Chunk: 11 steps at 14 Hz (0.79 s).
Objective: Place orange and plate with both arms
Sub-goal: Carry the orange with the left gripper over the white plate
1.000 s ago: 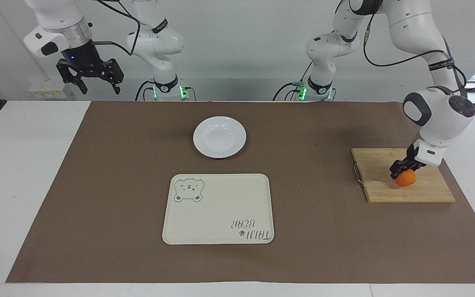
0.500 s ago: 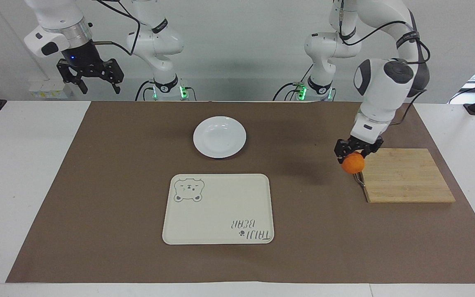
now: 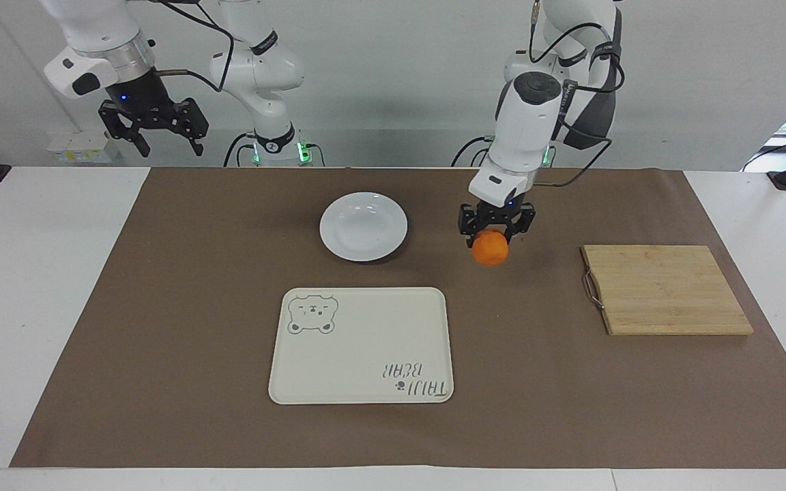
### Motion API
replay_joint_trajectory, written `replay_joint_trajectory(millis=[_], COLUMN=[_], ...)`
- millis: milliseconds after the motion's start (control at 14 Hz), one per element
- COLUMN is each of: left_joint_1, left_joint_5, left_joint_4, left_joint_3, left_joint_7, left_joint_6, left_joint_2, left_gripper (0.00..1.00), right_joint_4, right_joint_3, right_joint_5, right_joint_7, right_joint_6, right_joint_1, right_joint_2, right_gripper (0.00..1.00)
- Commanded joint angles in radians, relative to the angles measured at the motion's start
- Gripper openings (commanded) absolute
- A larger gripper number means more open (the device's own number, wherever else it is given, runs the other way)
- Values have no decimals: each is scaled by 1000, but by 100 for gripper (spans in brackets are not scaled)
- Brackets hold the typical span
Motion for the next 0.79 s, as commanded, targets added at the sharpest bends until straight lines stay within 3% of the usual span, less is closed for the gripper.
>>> replay_joint_trajectory(millis=[0,500,714], left_joint_1=[-43,-127,-129], left_joint_5=[-33,-143,-166], left_joint_4=[5,46,46], left_joint_3=[-1,-100,-142], left_joint_7=[17,-16,-15], left_joint_6=[75,221,217], left_joint_2=[30,165,182], left_gripper=[0,0,0], right_joint_4=[-27,-31,-113], right_joint_3=[1,3,3], right_joint_5=[26,10,61], right_joint_7=[-83,-80,-83], right_joint_6=[7,22,30], right_joint_1=[-13,-23,-23], right_joint_2=[-27,-27,-50], right_gripper=[100,100,100])
